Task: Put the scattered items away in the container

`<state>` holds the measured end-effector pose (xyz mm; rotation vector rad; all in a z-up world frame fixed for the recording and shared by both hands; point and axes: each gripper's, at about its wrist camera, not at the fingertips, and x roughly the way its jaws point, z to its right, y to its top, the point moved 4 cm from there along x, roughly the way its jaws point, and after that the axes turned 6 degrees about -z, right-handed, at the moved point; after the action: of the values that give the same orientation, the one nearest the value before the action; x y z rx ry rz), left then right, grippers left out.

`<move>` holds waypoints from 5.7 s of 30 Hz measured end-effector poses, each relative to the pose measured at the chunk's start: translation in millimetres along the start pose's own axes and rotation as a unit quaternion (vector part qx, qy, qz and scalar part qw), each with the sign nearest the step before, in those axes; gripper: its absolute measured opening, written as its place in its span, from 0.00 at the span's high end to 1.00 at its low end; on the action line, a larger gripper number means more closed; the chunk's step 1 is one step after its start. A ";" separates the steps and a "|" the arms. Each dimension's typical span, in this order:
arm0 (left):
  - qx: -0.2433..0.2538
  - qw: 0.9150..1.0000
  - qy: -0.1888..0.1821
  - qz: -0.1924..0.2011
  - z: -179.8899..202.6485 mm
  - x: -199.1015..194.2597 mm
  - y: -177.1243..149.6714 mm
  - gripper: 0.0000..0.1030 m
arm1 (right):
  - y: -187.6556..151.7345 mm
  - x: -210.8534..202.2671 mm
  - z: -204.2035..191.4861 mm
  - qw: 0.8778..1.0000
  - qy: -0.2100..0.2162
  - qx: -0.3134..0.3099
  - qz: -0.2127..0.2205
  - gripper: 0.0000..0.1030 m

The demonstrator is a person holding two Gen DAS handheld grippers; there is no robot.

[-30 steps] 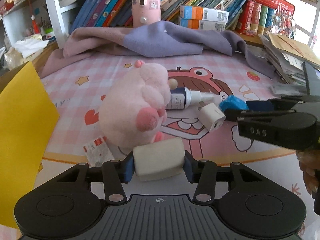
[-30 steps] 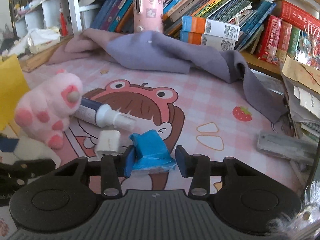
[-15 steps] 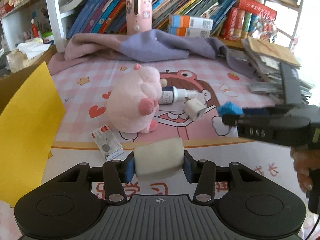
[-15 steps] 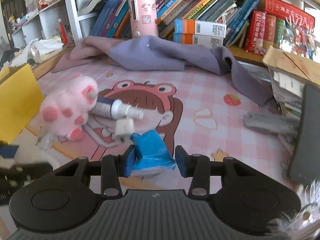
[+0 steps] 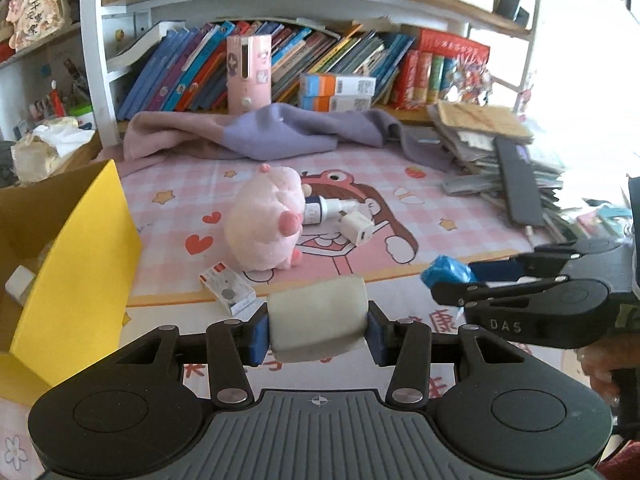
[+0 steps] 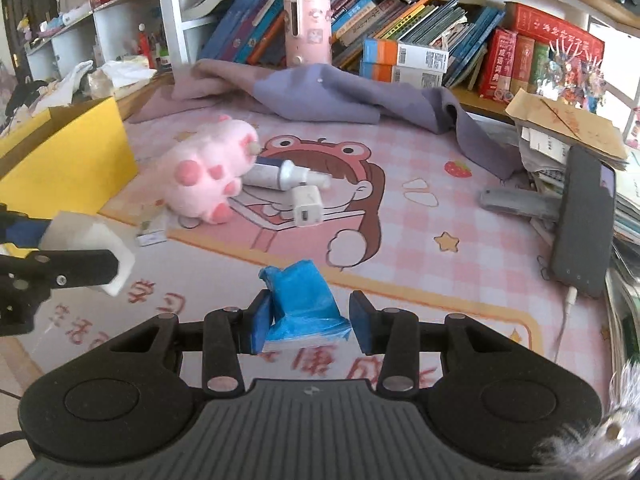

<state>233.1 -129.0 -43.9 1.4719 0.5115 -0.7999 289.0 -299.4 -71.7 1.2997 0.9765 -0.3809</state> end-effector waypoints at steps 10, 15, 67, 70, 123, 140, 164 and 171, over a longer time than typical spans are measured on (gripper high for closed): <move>0.053 0.997 -0.027 0.043 -29.2 -63.8 -33.9 0.57 | -19.4 -50.8 -68.3 0.999 -0.007 0.033 0.005 0.62; 0.051 0.997 -0.027 0.042 -59.9 -96.1 -61.4 0.57 | -28.7 -70.5 -116.5 1.000 -0.007 0.016 0.016 0.62; -0.084 0.992 0.065 0.068 -215.0 -215.5 -165.9 0.57 | -64.2 -110.1 -340.4 0.992 0.080 -0.098 0.023 0.62; -0.084 0.991 0.071 0.072 -221.9 -212.0 -155.6 0.57 | -53.7 -104.2 -339.9 0.992 0.076 -0.100 0.029 0.62; -0.025 0.995 0.056 -0.079 -312.8 -5.6 0.6 0.54 | 123.8 94.9 -352.2 0.963 0.102 -0.243 -0.048 0.61; -0.012 0.996 0.084 0.014 -281.9 -84.4 -2.4 0.23 | 111.2 25.5 -336.5 0.973 0.113 -0.197 0.033 0.41; -0.032 0.986 0.081 0.143 -215.6 -225.0 -79.1 0.17 | 7.1 -145.5 -296.7 0.982 0.022 -0.090 0.167 0.39; -0.030 0.989 0.065 0.129 -192.5 -225.2 -103.8 0.17 | -31.9 -159.7 -281.8 0.988 -0.005 -0.046 0.146 0.39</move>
<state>41.2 104.6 40.5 1.5034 0.4282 -0.4835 66.1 -92.2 44.1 1.3317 0.7713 -0.1158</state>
